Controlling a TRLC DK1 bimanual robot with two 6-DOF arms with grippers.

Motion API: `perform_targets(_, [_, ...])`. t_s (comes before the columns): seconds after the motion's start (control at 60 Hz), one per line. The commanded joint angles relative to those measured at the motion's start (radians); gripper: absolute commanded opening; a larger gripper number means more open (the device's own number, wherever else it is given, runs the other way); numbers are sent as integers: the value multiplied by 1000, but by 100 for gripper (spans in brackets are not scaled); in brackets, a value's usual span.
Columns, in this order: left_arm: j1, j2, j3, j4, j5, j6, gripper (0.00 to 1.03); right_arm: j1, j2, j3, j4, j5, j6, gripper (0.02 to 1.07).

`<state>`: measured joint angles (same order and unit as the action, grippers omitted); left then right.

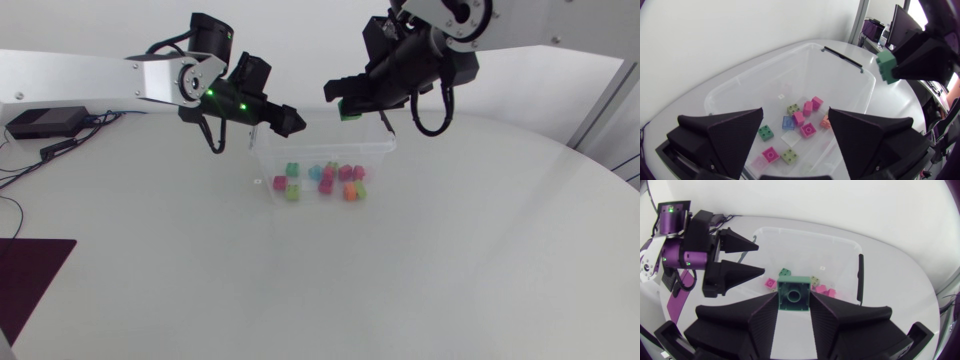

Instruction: Pick up the duplo bricks and place them in the container

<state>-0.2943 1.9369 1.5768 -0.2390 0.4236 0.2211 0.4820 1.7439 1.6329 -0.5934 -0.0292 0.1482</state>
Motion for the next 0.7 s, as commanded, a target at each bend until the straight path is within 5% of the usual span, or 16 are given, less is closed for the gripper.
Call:
perform_targets(0.0, [41, -101, -26, -33, 32, 18, 98, -8, 74, 48, 27, 0, -19, 21])
perform_targets(0.167, [89, -242, -136, -69, 47, 40, 98, -8, 174, 114, 75, 17, -33, 33])
perform_targets(0.2, [110, -285, -182, -74, 47, 43, 98, -3, 215, 139, 87, 38, -42, 50])
perform_targets(0.267, [132, -328, -225, -83, 47, 43, 98, -2, 250, 159, 96, 61, -52, 60])
perform_targets(0.317, [159, -369, -253, -108, 47, 43, 98, -2, 292, 188, 95, 77, -64, 92])
perform_targets(0.367, [179, -395, -270, -112, 47, 38, 98, 1, 301, 191, 93, 100, -75, 103])
perform_targets(0.683, [316, -693, -508, -98, 4, 40, 98, 1, 40, -48, 219, 164, -144, 102])
